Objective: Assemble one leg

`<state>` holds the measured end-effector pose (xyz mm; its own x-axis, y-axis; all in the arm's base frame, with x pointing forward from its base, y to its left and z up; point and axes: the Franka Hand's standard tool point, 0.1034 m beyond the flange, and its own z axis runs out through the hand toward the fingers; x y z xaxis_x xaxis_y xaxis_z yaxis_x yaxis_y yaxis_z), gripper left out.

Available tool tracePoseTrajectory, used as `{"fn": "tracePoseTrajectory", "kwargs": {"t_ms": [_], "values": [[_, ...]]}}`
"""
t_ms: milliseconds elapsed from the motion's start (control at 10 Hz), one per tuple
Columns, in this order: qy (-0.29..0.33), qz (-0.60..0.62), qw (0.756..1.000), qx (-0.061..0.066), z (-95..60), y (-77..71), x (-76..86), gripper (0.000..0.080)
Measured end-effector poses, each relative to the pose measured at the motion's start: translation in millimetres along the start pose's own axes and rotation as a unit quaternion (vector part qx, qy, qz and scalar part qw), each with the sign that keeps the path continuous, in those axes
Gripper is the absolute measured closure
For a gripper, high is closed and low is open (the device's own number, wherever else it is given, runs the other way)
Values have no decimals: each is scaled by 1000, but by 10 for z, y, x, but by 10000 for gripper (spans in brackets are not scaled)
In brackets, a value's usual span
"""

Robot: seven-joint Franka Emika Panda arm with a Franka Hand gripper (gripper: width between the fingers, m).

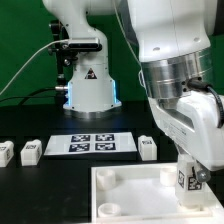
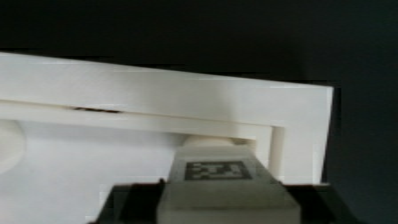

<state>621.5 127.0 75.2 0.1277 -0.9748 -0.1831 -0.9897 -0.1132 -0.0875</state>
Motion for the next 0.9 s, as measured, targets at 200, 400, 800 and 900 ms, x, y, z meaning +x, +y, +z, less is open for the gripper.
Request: {"fn": "tracePoseTrajectory", "kwargs": {"t_ms": [200, 400, 800, 900], "values": [[1, -50, 999, -1, 5, 5, 3, 334], [4, -202, 979, -4, 9, 13, 29, 188], [16, -447, 894, -14, 4, 3, 47, 152], [18, -503, 864, -20, 8, 14, 47, 151]]}}
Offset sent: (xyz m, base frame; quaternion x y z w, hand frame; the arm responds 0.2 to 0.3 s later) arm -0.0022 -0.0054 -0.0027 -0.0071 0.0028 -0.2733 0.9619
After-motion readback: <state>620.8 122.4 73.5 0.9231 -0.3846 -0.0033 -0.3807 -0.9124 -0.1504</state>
